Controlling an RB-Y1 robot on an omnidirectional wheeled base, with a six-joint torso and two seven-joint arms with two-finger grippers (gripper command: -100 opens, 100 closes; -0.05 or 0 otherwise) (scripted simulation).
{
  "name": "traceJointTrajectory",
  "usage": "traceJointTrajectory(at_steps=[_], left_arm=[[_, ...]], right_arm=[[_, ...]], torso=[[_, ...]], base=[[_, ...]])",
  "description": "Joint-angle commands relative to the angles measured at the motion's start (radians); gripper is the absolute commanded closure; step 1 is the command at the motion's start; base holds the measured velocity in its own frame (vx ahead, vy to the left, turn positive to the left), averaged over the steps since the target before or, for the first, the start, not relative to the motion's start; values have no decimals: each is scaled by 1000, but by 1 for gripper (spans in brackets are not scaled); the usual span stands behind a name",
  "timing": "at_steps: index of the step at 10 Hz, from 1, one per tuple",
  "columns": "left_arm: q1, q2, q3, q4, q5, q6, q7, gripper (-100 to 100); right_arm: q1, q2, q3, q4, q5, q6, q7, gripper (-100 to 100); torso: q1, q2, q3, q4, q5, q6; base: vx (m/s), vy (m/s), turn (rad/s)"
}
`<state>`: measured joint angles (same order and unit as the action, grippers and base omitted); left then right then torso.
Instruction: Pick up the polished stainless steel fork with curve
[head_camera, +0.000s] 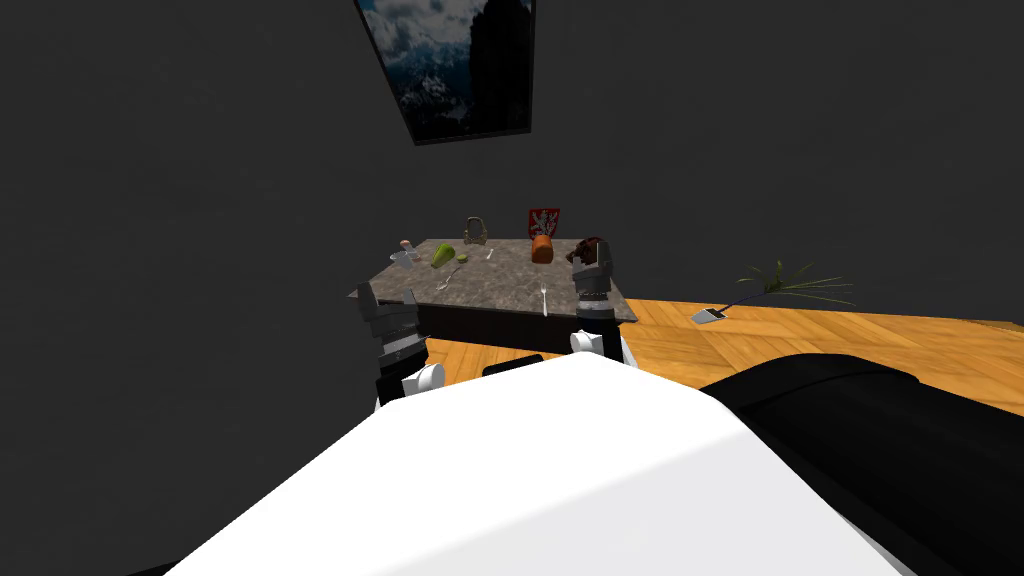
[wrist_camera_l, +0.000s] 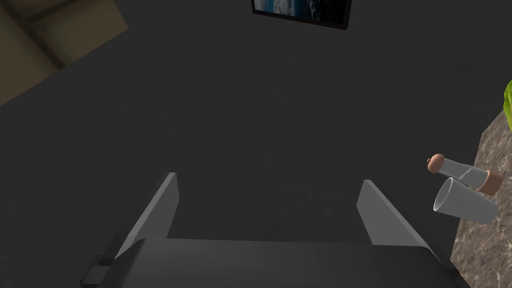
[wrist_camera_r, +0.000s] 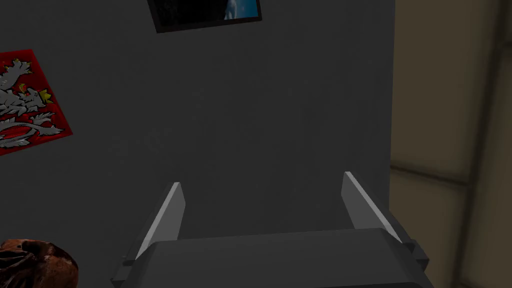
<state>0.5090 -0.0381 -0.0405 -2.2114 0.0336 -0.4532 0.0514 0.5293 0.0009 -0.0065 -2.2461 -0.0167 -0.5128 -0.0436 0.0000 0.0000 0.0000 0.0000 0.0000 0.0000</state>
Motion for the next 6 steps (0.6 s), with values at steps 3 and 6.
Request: traceJointTrajectory(at_steps=[3, 6], left_arm=[[0, 0, 0, 0, 0, 0, 0, 0], [0, 0, 0, 0, 0, 0, 0, 0]], right_arm=[[29, -82, -8, 21, 40, -7, 24, -100], [73, -173, -23, 61, 108, -23, 67, -100]], torso=[[5, 2, 1, 0, 1, 0], [10, 7, 4, 1, 2, 0]], base=[[-30, 86, -13], [-103, 174, -7]])
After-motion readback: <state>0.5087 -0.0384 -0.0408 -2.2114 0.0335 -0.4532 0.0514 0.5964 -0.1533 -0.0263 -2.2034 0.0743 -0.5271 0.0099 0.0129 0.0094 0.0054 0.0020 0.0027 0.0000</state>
